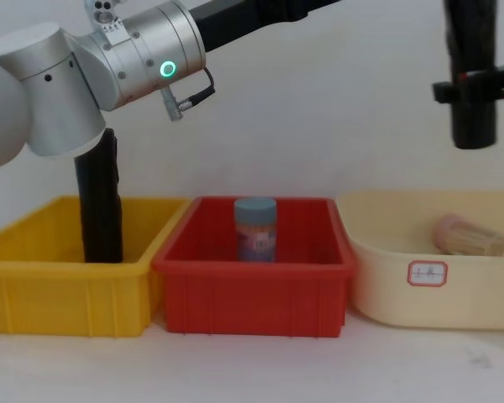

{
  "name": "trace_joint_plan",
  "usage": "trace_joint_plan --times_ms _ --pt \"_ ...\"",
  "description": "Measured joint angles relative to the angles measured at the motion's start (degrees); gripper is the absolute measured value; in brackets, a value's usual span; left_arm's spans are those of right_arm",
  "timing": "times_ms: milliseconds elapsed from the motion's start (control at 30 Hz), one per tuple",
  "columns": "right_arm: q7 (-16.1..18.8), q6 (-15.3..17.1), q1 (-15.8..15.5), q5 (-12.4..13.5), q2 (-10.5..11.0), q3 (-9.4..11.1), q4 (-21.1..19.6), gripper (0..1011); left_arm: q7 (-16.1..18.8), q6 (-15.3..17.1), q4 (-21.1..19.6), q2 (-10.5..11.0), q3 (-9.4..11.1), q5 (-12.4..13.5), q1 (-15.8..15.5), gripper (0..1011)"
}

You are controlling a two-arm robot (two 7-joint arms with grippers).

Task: Pick up the garbage bag with the one hand and transfer it to the other hand.

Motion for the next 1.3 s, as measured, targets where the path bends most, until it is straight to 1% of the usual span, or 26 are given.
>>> trace_joint_plan --times_ms 233,433,533,733,833,900,967,1100,1167,1300 --pt "-3.5 3.7 -1.6 -0.5 0.3 2.1 -1.5 527 0.0 0.0 0.0 0.0 0.0 0.0 0.0 1001" --pt "-4.7 5.5 -2.4 -0.7 0.6 3.4 -2.0 527 0.0 0.0 0.0 0.0 0.0 0.0 0.0 1001" --pt "-5.0 5.9 -2.6 -0.7 0.7 3.7 -2.1 527 0.0 0.0 0.0 0.0 0.0 0.0 0.0 1001" --pt "-5.5 6.8 -2.9 -0.8 0.9 4.4 -2.3 668 0.0 0.0 0.0 0.0 0.0 0.0 0.0 1001" --pt "-5.7 7.1 -3.1 -0.8 1.0 4.6 -2.4 774 0.0 0.0 0.0 0.0 0.0 0.0 0.0 1001" --pt "-5.7 7.2 -3.1 -0.9 1.0 4.7 -2.4 801 0.0 0.0 0.0 0.0 0.0 0.0 0.0 1001" --pt "-5.8 7.4 -3.2 -0.9 1.0 4.8 -2.4 875 0.0 0.0 0.0 0.0 0.0 0.0 0.0 1001" --pt "-5.9 7.5 -3.3 -0.9 1.1 5.0 -2.5 963 0.0 0.0 0.0 0.0 0.0 0.0 0.0 1001" --pt "-6.0 7.6 -3.3 -0.9 1.1 5.0 -2.5 1002 0.0 0.0 0.0 0.0 0.0 0.0 0.0 1001" --pt "-6.1 7.7 -3.4 -0.9 1.1 5.1 -2.5 1000 0.0 0.0 0.0 0.0 0.0 0.0 0.0 1001"
